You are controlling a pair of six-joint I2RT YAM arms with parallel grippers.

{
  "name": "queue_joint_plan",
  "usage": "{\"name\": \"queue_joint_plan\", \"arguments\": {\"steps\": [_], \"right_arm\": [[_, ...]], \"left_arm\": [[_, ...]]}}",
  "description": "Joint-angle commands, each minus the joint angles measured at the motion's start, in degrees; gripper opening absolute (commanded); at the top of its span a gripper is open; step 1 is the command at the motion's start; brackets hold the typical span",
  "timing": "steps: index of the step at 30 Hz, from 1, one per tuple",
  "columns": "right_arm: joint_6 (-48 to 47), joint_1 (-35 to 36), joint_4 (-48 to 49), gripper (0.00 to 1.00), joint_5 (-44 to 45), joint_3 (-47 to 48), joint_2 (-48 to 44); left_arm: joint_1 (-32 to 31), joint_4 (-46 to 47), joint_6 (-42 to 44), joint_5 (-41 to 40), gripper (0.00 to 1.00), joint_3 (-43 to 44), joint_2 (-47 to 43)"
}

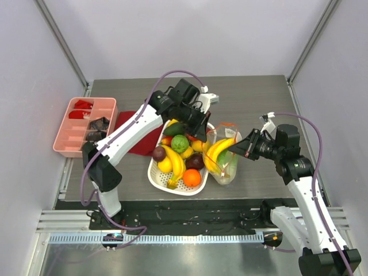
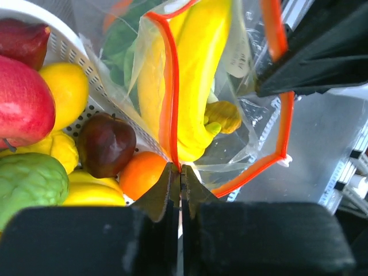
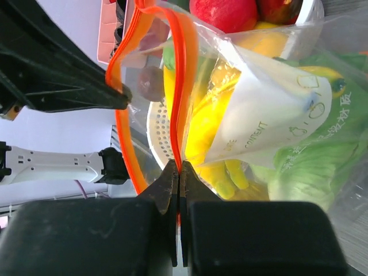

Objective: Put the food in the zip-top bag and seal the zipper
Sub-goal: Adjust the zipper food storage bag at the center of the board, then pick up the fake fruit from the bin.

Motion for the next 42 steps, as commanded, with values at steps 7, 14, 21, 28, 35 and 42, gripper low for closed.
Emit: {"name": "queue_joint_plan", "arguments": {"steps": [7, 14, 21, 28, 35, 42], "right_arm": [[-2.0, 0.3, 1.4, 0.01, 1.3, 1.3, -0.1], [-2.5, 0.3, 1.0, 0.01, 1.1, 1.1, 0.0], [-2.5, 0.3, 0.9, 0.01, 1.2, 1.3, 0.1], [-2.4, 0.3, 0.9, 0.01, 1.2, 1.6, 0.5], [-2.8, 0.4, 0.5, 0.01, 1.5, 2.2, 0.9], [-3.2, 0.4, -0.2, 0.01, 1.7, 2.4, 0.8]], "left_arm": [[9.4, -1.9, 9.5, 4.4, 1.0, -5.9, -12.5], [19.2, -1.4, 25.1, -2.8, 1.0, -24.0, -24.3], [20.4, 2.8, 25.9, -11.7, 0.99, -34.4, -25.8], [19.9, 7.3, 20.1, -14.1, 0.95, -36.7, -23.5], [17.0, 8.8, 17.6, -15.0, 0.88, -36.6, -20.1], [14.9, 9.9, 14.9, -15.4, 0.78, -39.0, -20.0]]}}
